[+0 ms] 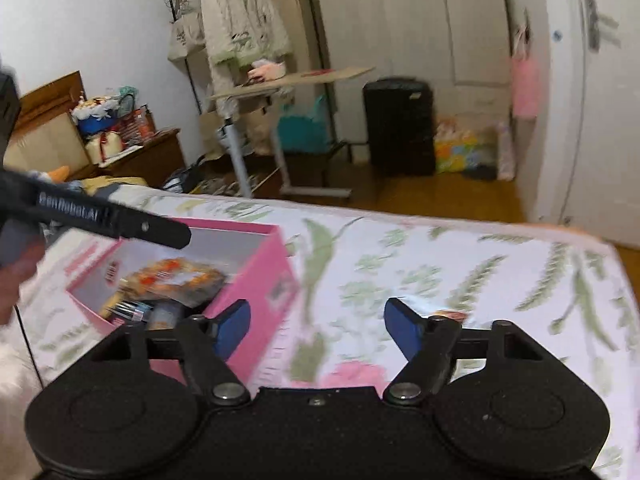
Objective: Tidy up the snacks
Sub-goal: 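Move the left gripper to the white chocolate bar and grasp it, then carry the white bar over the pink box and open the left gripper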
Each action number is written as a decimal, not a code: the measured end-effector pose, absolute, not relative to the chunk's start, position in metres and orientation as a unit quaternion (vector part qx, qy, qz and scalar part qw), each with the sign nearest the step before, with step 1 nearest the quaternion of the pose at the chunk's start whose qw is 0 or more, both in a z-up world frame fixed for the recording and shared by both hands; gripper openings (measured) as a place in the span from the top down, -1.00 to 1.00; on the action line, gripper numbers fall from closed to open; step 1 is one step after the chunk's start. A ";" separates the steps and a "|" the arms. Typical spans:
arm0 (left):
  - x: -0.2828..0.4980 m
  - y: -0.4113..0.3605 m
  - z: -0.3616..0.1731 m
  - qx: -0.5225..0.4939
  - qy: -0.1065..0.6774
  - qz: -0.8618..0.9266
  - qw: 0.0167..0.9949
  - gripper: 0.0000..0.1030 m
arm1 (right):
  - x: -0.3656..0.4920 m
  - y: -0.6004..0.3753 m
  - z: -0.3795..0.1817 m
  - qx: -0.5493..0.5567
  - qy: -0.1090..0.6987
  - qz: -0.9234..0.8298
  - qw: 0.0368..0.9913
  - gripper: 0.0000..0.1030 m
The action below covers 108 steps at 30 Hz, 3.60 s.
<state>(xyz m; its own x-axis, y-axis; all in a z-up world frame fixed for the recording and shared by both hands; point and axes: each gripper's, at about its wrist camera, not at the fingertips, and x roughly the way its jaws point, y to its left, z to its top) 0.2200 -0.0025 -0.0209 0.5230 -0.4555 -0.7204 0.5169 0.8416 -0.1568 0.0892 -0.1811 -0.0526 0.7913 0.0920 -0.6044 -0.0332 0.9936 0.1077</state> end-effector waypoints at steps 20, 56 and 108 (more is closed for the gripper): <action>0.308 -0.141 -0.140 -0.012 0.465 -0.250 0.849 -0.11 | 0.171 -0.256 -0.171 0.083 0.343 -0.029 0.935 -0.51; 0.252 -0.116 -0.131 -0.063 0.547 -0.333 0.765 -0.09 | 0.139 -0.204 -0.133 0.086 0.361 -0.049 0.927 -0.72; 0.241 0.128 -0.068 -0.055 0.509 -0.190 0.838 -0.30 | 0.165 -0.028 -0.082 0.025 0.390 0.134 0.911 -0.37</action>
